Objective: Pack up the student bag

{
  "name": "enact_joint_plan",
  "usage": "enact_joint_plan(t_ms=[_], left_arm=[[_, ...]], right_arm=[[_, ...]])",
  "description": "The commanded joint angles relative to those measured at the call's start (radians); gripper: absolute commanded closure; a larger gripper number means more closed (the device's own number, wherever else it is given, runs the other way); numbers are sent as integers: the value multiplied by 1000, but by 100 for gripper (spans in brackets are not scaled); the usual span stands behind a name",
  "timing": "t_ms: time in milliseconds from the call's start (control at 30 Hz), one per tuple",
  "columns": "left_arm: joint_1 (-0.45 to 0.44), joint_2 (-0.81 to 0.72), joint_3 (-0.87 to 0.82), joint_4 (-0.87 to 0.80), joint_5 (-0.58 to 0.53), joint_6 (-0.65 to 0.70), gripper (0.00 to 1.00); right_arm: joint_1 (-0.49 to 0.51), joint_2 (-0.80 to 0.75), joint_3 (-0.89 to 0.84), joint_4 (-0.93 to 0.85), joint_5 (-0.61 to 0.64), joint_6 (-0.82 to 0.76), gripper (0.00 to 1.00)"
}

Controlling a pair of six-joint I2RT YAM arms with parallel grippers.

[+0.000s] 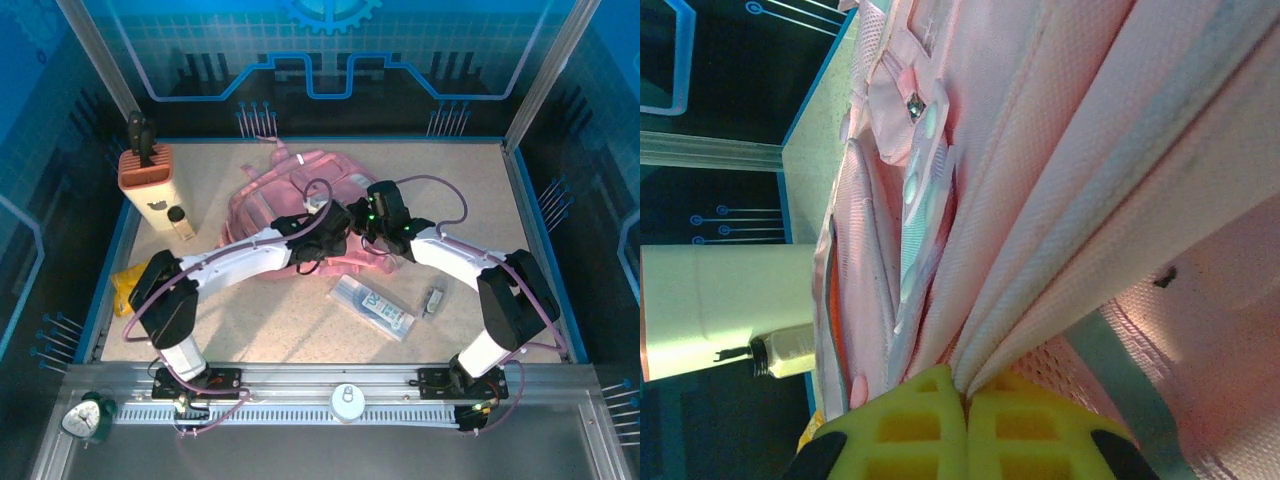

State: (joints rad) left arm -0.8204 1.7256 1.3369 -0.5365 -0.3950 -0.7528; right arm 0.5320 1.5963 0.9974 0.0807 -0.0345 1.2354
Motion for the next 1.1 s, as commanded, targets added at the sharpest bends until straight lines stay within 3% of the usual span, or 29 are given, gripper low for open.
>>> enact_joint_plan(t_ms=[0, 200, 300, 467, 667, 767, 833, 933, 1067], left_arm=[[-3, 40, 69, -32, -120, 22, 51], [1, 69, 94, -48, -249, -15, 53], [1, 63, 89, -83, -288, -29, 60], [3, 12, 27, -39, -175, 21, 65], [-8, -24, -7, -74, -66, -13, 68], [-28, -36, -7, -108, -96, -49, 67], [-43, -36, -17, -71, -86, -45, 58], [-49, 6, 2, -43, -87, -26, 53], [-47, 91, 82, -102, -200, -42, 52]], right_arm=[[14, -53, 12, 116, -48, 20, 100], [13, -55, -11, 154, -47, 41, 100], [11, -57, -8, 150, -45, 41, 100], [5, -59, 9, 130, -41, 22, 100], [6, -57, 14, 133, -36, 17, 100], [6, -54, 16, 133, -35, 19, 100], [6, -52, 19, 137, -36, 22, 100], [11, -50, 22, 137, -35, 23, 100], [12, -47, 18, 147, -41, 38, 100]])
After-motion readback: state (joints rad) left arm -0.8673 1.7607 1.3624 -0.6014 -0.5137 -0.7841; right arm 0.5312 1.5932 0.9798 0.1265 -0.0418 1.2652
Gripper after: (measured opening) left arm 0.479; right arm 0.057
